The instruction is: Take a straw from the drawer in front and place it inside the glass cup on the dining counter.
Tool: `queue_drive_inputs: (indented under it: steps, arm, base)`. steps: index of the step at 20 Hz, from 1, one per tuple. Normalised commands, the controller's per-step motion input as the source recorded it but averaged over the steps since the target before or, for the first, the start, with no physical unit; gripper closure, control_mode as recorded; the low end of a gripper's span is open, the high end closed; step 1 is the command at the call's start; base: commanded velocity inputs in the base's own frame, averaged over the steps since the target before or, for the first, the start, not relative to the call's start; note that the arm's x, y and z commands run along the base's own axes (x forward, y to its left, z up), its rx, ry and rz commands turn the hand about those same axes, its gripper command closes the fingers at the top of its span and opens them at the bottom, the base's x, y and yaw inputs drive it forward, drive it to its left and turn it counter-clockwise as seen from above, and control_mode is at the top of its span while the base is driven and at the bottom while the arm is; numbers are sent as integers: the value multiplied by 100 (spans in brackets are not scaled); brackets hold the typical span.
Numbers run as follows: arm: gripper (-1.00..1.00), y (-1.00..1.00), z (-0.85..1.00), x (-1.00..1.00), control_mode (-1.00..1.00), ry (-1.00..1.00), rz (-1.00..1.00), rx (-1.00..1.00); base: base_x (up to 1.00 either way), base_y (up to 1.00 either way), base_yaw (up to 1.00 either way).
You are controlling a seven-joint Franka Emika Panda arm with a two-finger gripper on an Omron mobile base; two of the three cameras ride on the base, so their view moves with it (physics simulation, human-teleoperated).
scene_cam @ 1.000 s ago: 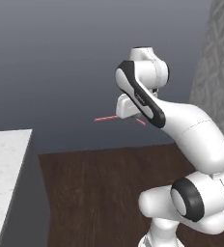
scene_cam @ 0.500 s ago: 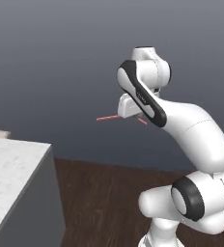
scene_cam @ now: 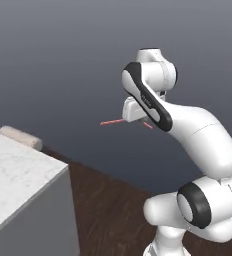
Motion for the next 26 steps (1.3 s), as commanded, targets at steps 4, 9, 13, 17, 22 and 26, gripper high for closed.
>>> queue_drive_inputs:
  steps: [4, 9, 13, 17, 22, 26]
  arm:
    - [100, 0, 0, 0, 100, 0, 0, 0]
    - [100, 0, 0, 0, 100, 0, 0, 0]
    - [100, 0, 0, 0, 100, 0, 0, 0]
    - [100, 0, 0, 0, 100, 0, 0, 0]
    - [100, 0, 0, 0, 100, 0, 0, 0]
    - [100, 0, 0, 0, 100, 0, 0, 0]
  base:
    - [82, -62, 60]
    - [82, -62, 60]
    - [90, -55, 59]
    - [97, -53, 57]
    - [100, -57, 55]
    - [99, -66, 52]
